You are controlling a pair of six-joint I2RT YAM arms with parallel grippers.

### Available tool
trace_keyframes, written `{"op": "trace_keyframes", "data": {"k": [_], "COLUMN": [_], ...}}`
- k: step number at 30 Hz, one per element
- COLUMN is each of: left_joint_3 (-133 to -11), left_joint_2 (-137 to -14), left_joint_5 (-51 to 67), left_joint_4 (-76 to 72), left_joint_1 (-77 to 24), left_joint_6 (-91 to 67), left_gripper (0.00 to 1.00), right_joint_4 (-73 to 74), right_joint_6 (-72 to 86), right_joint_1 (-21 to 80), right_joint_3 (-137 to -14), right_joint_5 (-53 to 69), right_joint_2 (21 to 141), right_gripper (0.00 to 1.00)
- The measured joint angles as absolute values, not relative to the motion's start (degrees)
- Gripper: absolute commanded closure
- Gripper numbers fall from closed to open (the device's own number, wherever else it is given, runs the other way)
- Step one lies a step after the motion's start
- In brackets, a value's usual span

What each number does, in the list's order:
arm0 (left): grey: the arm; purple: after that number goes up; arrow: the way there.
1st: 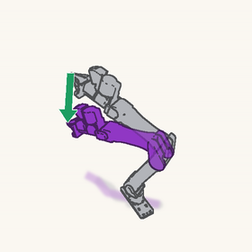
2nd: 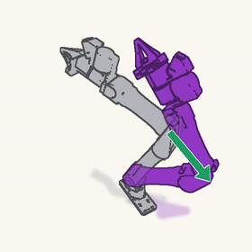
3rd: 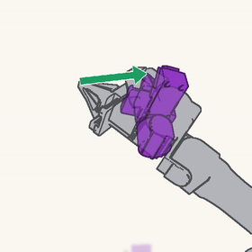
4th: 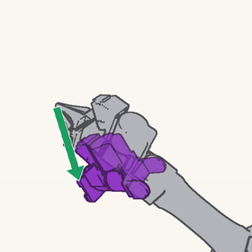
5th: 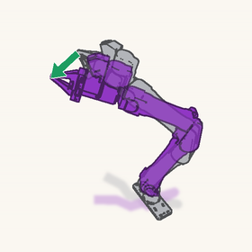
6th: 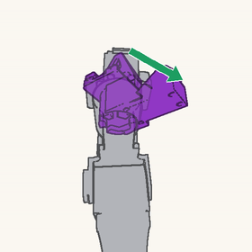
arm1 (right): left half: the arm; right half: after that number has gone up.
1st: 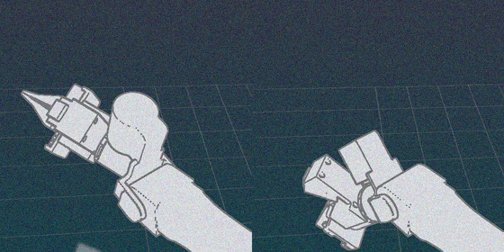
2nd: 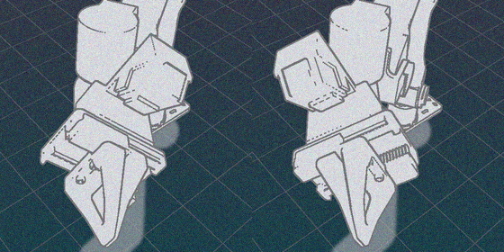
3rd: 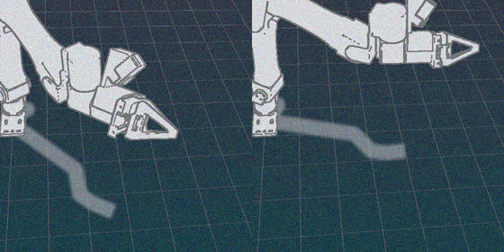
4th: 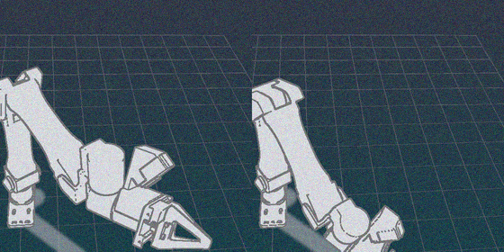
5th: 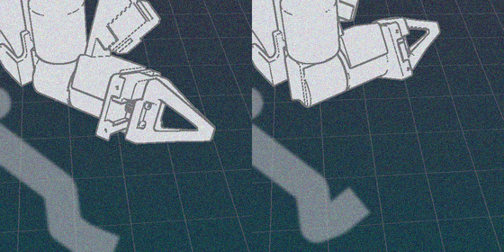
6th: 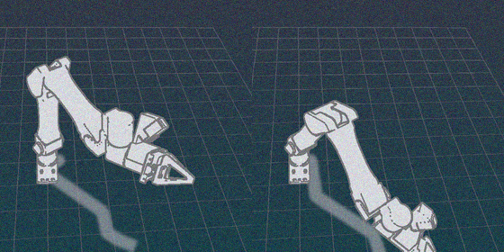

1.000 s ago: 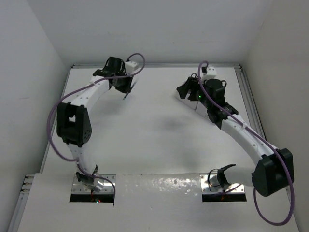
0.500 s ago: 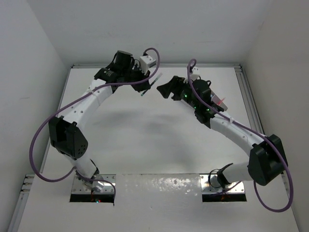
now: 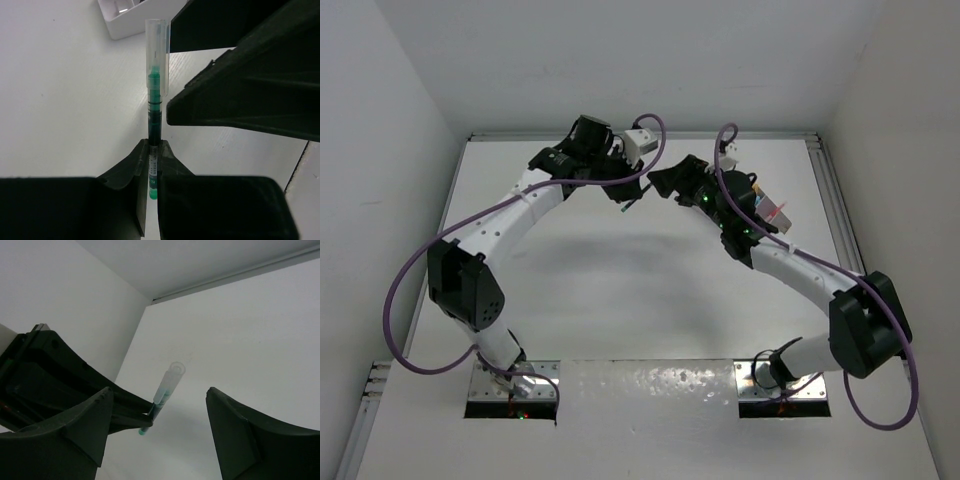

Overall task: Sort the stationery into containers
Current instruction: Place the pen in the storage box.

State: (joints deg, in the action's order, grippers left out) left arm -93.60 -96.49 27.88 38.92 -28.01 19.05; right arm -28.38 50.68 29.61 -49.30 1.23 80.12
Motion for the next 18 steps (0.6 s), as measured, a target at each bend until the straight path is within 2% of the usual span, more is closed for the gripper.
{"op": "trace_keyframes", "data": {"k": [4,6,8,9,10,12,15,16,18], "left_joint_3": [-93.5,-93.5,-93.5,-93.5,-93.5,-93.5,-93.0,-92.9,-92.8], "left_joint_2": [-96.6,-96.6,-96.8,-96.9,-96.9,-96.9,-96.9,-96.9,-97.0], "left_joint_5": [27.9,28.1,28.3,28.4,28.5,28.6,28.7,28.8,28.9], "left_joint_4": [38.8,38.8,38.8,38.9,38.8,38.7,38.6,38.6,38.5], "left_joint_1": [-28.4,-28.9,-29.6,-30.1,-30.6,-31.6,-32.4,-32.6,-32.6], "left_joint_6": [19.0,19.0,19.0,19.0,19.0,19.0,19.0,19.0,19.0], "left_gripper": [1.0,1.0,1.0,1.0,1.0,1.0,1.0,1.0,1.0], "right_joint_4": [-28.7,-29.3,-30.1,-30.4,-30.7,-31.3,-31.9,-31.9,-32.2], "right_joint_6": [52.4,53.2,54.2,54.7,55.1,56.3,57.5,57.6,58.6], "right_joint_1": [29.5,29.4,29.4,29.4,29.4,29.4,29.4,29.4,29.4], "right_joint_3": [-49.3,-49.3,-49.3,-49.3,-49.3,-49.3,-49.3,-49.3,-49.4], "right_joint_5": [0.9,0.4,0.1,0.0,0.0,-0.1,-0.1,-0.1,0.0], "right_joint_2": [82.0,83.2,84.6,85.2,85.8,86.5,86.9,86.9,86.9], "right_gripper": [0.27,0.32,0.44,0.59,0.66,0.73,0.75,0.86,1.0]}}
